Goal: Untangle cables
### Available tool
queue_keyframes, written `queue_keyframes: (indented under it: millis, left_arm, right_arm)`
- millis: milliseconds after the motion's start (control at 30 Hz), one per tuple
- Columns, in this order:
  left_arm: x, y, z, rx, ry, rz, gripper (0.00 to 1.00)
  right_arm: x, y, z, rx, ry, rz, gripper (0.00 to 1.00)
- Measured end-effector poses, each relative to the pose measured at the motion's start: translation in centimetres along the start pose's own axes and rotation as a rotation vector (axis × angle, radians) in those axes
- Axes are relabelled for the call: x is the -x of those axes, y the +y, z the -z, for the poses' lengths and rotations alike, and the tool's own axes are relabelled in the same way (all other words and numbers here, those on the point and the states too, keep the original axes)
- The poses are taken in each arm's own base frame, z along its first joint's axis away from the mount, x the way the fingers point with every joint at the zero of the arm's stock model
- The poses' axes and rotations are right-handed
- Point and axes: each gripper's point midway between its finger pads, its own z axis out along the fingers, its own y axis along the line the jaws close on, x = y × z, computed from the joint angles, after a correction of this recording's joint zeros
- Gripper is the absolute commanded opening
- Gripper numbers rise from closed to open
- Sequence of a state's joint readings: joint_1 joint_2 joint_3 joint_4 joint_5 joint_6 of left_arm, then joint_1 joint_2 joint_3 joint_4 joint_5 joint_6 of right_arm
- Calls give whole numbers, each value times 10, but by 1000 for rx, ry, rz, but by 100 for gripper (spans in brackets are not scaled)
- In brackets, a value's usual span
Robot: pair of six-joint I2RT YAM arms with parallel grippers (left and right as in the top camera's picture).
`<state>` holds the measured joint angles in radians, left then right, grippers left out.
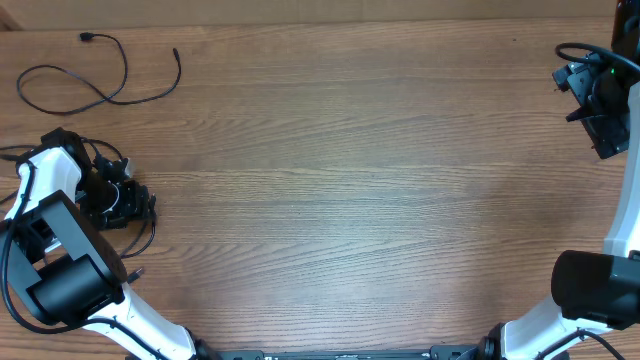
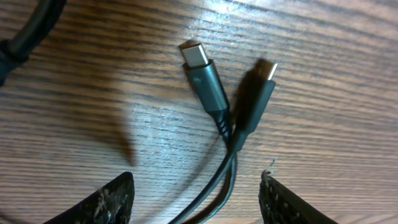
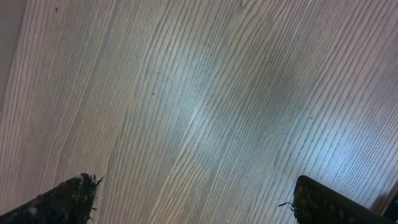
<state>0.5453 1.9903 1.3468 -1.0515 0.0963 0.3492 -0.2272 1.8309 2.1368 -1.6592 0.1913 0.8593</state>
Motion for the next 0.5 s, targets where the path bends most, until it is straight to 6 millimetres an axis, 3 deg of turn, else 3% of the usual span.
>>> queue_keyframes:
  millis: [267, 400, 500]
  left_arm:
    - [1, 4, 0, 24, 1, -92, 58]
    - [5, 6, 0, 34, -16, -124, 50]
    - [5, 7, 0, 35, -15, -158, 51]
  right_arm:
    - [0, 0, 0, 0, 0, -1, 100]
    - [0, 0, 0, -1, 0, 0, 100]
    - [0, 0, 0, 0, 0, 0, 100]
